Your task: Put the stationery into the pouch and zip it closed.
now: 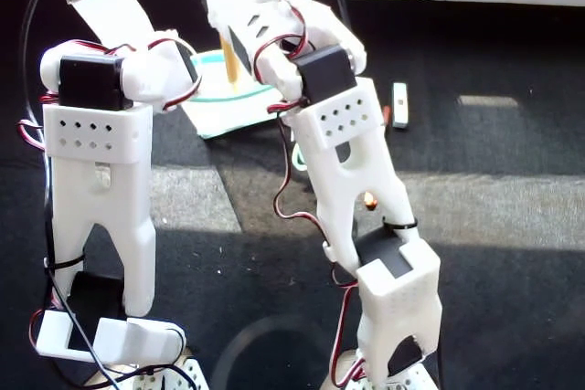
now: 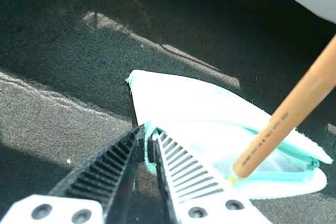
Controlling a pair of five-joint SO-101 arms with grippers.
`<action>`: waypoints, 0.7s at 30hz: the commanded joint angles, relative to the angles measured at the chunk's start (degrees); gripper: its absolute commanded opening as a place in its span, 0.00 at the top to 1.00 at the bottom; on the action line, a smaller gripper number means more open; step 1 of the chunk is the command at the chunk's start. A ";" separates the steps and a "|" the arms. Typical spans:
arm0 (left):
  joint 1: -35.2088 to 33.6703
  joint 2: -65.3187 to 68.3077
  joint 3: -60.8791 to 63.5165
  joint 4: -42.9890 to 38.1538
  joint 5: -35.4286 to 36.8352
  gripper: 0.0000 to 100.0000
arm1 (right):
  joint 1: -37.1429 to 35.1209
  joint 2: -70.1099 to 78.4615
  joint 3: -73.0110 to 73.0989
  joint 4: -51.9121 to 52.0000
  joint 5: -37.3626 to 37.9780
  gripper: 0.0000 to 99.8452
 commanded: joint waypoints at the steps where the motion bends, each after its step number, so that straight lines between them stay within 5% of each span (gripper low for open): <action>1: -0.84 0.40 -0.13 0.09 0.00 0.99 | 0.31 -3.21 -0.84 2.95 0.00 0.99; 13: -0.84 0.48 -0.13 0.09 0.00 0.99 | 0.22 -10.07 -0.75 7.34 0.18 0.99; 21: -0.75 0.57 0.04 0.44 0.00 0.99 | -2.24 -13.93 -0.75 14.46 7.12 0.99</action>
